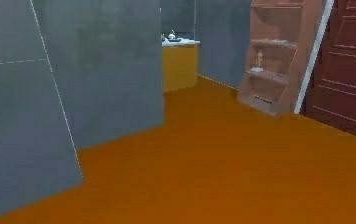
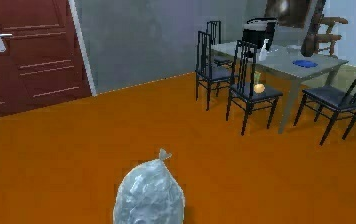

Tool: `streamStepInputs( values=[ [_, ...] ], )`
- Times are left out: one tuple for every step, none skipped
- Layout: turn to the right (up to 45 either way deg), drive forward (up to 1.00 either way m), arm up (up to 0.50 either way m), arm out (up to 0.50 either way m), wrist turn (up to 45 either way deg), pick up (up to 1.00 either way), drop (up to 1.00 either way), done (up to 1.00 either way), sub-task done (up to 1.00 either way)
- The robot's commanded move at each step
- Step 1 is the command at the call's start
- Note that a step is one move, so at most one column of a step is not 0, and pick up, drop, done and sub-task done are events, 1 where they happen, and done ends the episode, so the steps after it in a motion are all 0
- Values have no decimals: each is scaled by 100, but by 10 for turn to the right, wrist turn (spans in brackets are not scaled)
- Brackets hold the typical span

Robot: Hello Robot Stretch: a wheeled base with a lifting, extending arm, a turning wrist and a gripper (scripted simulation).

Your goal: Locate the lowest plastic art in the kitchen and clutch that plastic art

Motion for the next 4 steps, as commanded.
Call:
streamStepInputs(
  values=[
    [0,65,0,0,0,0,0,0,0],
    [210,0,0,0,0,0,0,0,0],
    [0,100,0,0,0,0,0,0,0],
    [30,0,0,0,0,0,0,0,0]
  ],
)
